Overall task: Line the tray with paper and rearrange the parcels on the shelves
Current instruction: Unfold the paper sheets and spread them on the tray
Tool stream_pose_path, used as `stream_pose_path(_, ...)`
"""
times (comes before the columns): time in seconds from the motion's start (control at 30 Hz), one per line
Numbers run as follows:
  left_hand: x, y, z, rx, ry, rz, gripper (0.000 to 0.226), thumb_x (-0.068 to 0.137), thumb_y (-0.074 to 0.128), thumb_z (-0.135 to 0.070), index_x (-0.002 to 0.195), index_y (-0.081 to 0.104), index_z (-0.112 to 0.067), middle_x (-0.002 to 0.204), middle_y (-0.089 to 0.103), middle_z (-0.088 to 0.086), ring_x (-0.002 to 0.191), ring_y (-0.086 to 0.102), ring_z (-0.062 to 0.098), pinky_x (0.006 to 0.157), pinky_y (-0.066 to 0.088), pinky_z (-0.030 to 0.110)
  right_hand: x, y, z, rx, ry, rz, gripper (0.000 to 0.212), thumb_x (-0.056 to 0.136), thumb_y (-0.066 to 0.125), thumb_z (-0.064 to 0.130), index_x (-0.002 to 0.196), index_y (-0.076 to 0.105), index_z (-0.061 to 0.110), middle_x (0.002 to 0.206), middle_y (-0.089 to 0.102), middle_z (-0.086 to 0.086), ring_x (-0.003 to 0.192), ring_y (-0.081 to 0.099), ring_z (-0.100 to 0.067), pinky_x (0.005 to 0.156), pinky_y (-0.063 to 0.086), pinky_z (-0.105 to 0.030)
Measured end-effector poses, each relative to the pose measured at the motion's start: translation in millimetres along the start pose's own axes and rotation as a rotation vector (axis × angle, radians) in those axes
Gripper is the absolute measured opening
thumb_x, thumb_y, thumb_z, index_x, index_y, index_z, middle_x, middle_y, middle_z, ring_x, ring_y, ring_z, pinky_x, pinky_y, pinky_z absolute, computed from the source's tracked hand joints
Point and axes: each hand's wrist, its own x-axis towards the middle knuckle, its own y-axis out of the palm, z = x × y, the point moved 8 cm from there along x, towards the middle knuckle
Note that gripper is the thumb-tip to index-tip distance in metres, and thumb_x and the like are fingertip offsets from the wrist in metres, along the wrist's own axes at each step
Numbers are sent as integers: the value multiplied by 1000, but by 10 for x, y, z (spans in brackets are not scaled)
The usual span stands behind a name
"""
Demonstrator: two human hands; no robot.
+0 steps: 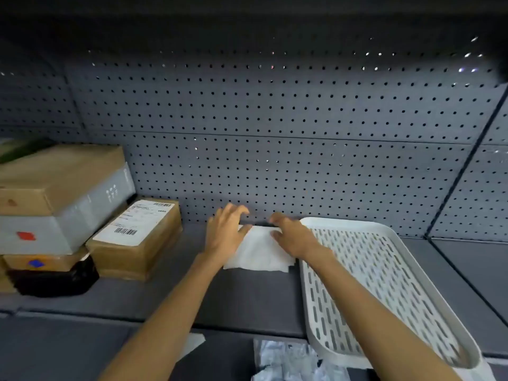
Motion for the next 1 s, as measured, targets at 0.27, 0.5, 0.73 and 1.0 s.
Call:
stream_pose_path(0.27,78,492,465,12,-76,190,42,97,60,-41,136,59,-25,142,56,1,130,49,27,104,37,40,274,292,-103,-239,50,19,51,101,53,27,150,42,21,147,55,-8,141,43,-28,119,21,-37)
stream_pose_path(0.5,141,412,336,-39,-28,89,17,92,70,-31,106,67,-21,111,68,-3,107,59,24,91,39,37,335,188,-26,-205,64,-85,25,93,67,24,117,66,19,118,71,-6,116,61,-29,102,38,-37)
stream_pose_path(0.73,153,126,210,-150,-13,54,13,100,60,-24,102,54,-12,98,66,3,88,63,28,70,43,36,232,-16,40,-2,51,-158,15,99,55,13,113,58,18,106,70,-9,99,64,-38,74,44,-37)
stream_pose_path(1.0,131,-649,-112,-532,15,-80,9,98,56,-7,101,60,-15,91,63,-9,83,58,4,67,44,23,-93,-661,257,154,-91,-365,43,90,36,-13,111,61,15,94,62,-3,83,56,-30,61,35,-32)
